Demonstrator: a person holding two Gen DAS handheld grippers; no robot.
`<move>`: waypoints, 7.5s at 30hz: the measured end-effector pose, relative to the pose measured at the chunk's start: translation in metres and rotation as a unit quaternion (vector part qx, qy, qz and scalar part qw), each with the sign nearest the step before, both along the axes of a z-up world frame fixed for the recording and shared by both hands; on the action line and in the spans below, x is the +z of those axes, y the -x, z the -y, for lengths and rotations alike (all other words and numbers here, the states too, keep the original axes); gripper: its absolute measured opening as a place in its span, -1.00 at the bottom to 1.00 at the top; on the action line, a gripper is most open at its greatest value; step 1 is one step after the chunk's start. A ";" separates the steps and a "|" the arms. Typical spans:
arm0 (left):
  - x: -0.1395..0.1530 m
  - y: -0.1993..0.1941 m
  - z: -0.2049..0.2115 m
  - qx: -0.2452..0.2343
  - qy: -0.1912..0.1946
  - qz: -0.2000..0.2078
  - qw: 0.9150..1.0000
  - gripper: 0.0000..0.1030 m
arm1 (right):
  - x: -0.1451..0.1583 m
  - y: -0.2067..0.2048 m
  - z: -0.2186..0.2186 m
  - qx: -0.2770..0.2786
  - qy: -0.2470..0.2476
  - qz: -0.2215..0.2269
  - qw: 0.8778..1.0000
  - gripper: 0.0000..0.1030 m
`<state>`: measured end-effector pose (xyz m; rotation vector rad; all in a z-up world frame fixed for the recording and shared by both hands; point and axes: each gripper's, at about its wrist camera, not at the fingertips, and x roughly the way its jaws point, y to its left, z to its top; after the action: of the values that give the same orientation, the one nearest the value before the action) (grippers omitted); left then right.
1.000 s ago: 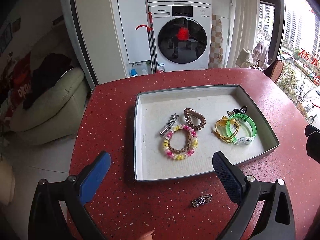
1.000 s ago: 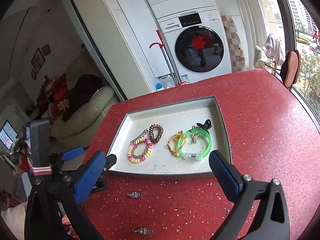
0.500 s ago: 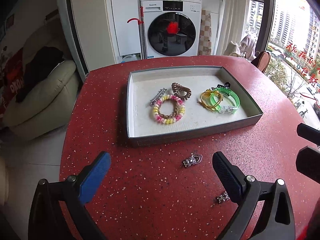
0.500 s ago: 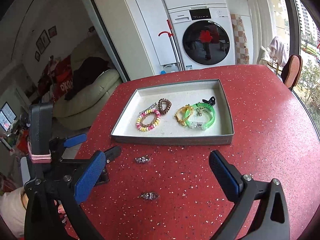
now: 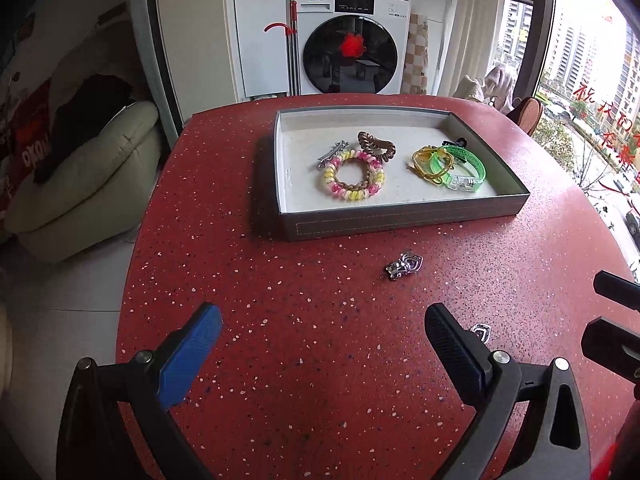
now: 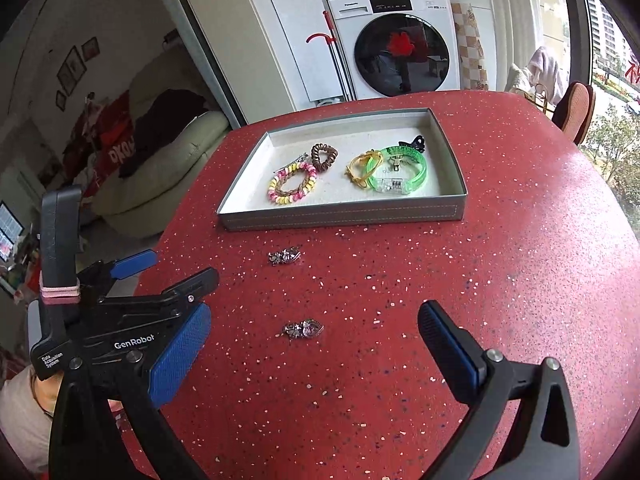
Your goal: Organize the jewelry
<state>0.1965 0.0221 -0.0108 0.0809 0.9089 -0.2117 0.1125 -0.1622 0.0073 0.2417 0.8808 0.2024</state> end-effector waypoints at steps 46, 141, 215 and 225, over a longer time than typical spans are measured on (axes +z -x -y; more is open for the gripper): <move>-0.048 -0.052 0.052 -0.083 -0.017 -0.035 0.996 0.85 | -0.071 -0.024 -0.057 0.040 0.126 -0.022 0.991 0.22; -0.028 -0.031 0.058 -0.085 0.016 -0.018 0.996 -0.35 | -0.032 0.008 0.023 -0.044 0.032 0.002 0.999 -0.33; -0.033 -0.153 0.067 -0.006 -0.032 0.013 0.999 -0.35 | -0.059 -0.202 0.048 -0.048 0.037 -0.059 0.996 -0.33; -0.027 -0.150 0.064 0.005 -0.022 0.011 1.000 -0.35 | -0.044 -0.195 0.049 -0.040 0.019 -0.038 0.998 0.04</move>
<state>0.3467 -0.0415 -0.0379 0.1197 0.8915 -0.1814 0.3073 -0.2107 -0.0366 0.2499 0.9478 0.1022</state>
